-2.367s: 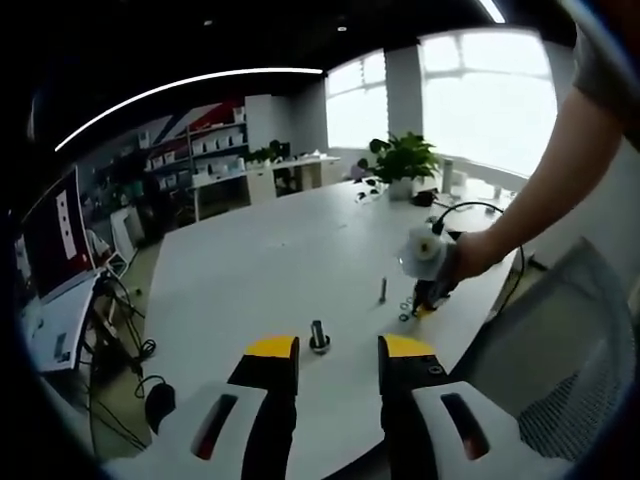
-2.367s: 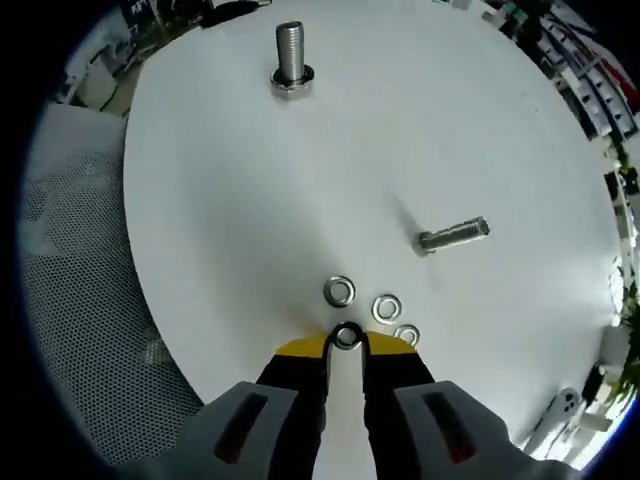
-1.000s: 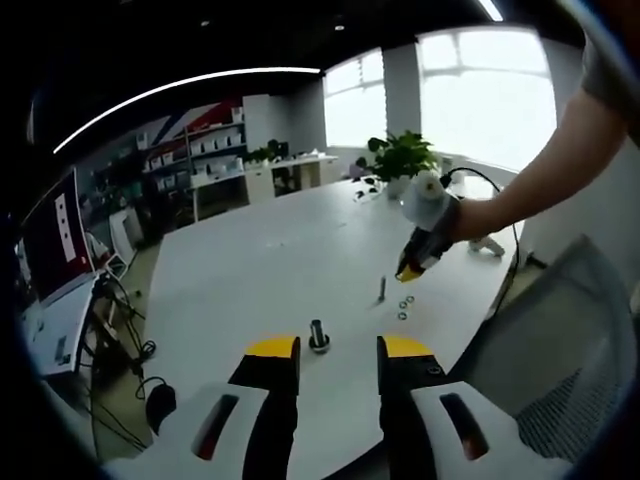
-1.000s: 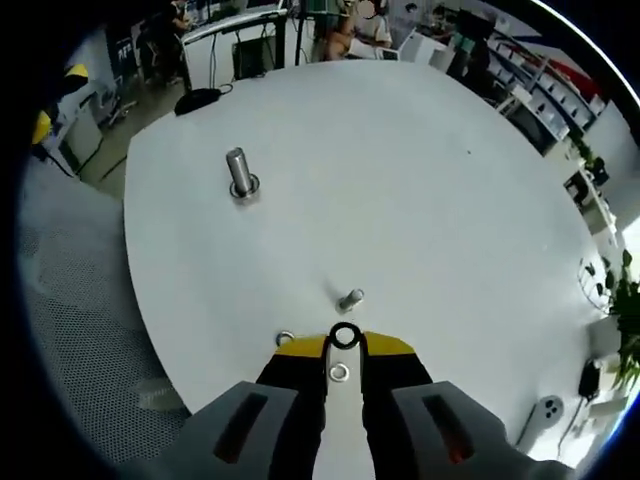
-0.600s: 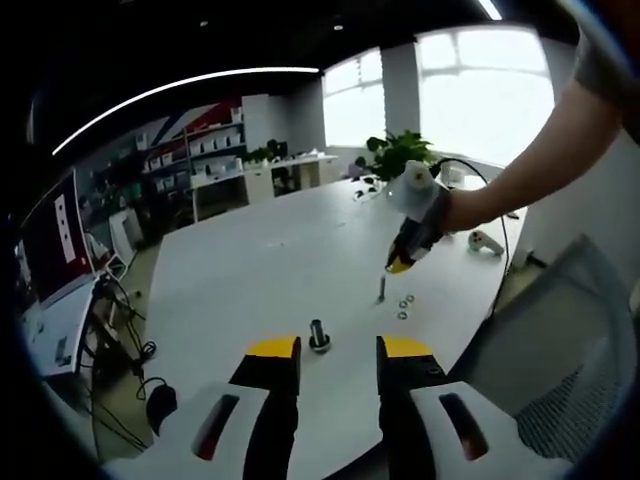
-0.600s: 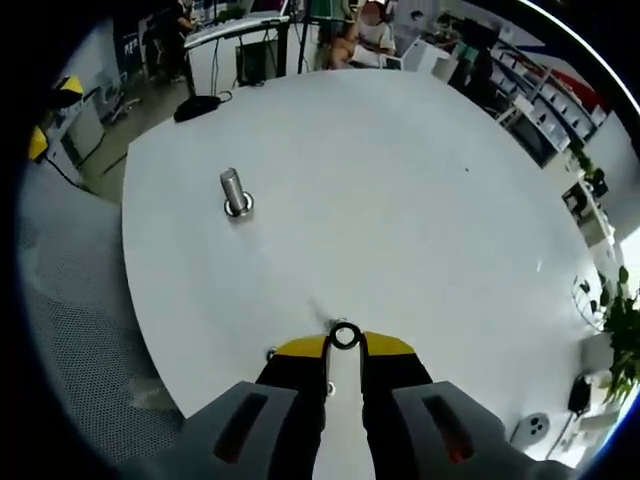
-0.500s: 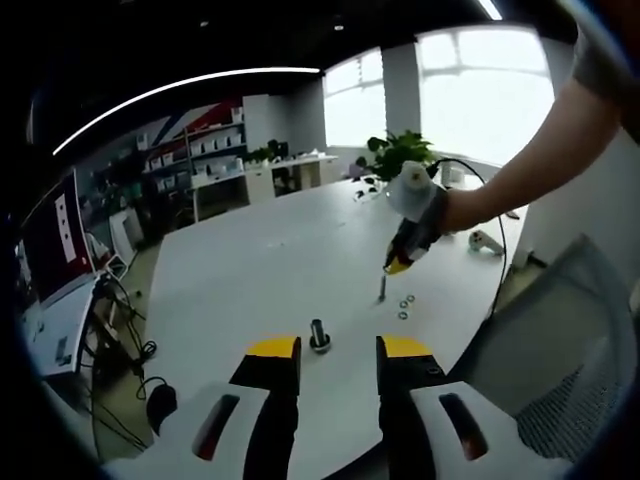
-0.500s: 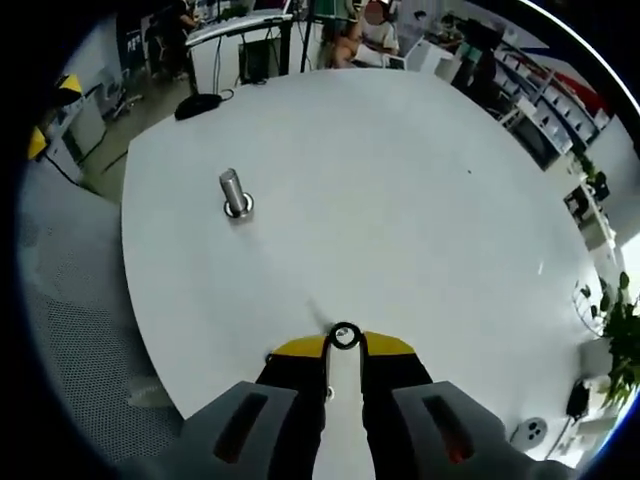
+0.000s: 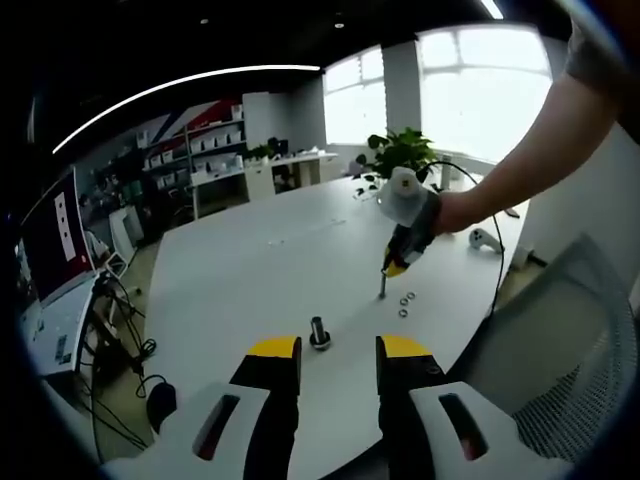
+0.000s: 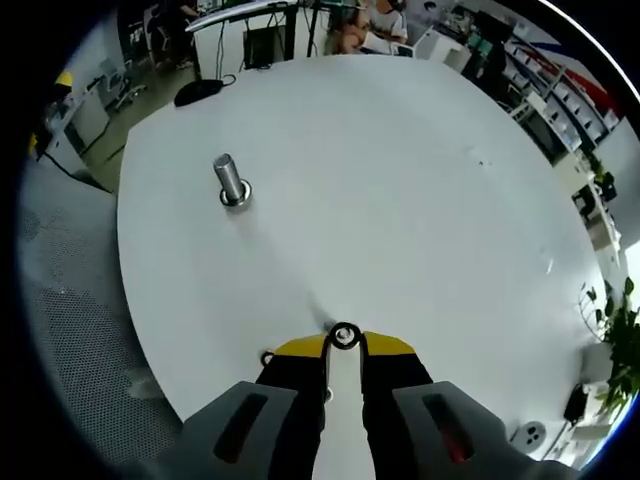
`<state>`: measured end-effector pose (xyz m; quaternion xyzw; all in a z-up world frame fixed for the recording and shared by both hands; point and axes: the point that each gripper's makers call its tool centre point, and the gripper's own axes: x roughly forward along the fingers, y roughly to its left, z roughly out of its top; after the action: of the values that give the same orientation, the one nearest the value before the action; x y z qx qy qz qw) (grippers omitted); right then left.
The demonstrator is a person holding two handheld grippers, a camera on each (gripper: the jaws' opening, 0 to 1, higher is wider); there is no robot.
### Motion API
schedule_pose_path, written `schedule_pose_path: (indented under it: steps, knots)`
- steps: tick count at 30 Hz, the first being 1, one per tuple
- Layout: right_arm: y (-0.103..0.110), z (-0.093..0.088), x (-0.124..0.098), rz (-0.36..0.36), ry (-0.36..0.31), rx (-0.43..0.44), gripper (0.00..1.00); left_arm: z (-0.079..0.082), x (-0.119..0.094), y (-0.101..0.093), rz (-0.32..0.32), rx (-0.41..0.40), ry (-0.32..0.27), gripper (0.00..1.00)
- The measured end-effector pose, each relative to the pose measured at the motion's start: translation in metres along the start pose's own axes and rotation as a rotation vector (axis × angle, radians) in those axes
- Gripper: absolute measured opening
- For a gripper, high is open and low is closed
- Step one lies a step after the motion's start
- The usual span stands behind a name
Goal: Place the washer onto the threaded stud by aligning its center hole with the stud, sliding it down to the base, and recovering from edge contact or off-axis alignment until the washer reaches the visible bottom stop.
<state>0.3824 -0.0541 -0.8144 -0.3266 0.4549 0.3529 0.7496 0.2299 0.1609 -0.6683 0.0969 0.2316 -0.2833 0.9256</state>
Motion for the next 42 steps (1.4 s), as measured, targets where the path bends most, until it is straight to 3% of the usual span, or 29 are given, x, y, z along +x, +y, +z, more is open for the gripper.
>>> schedule_pose_path:
  steps: [17, 42]
  knots:
    - [0.004, -0.002, 0.009, 0.019, 0.02, -0.011, 0.14, -0.002, 0.0, 0.002, 0.003, -0.007, 0.007, 0.28]
    - [0.005, -0.013, 0.047, 0.042, 0.096, 0.023, 0.14, -0.004, 0.001, 0.002, -0.004, -0.027, 0.013, 0.27]
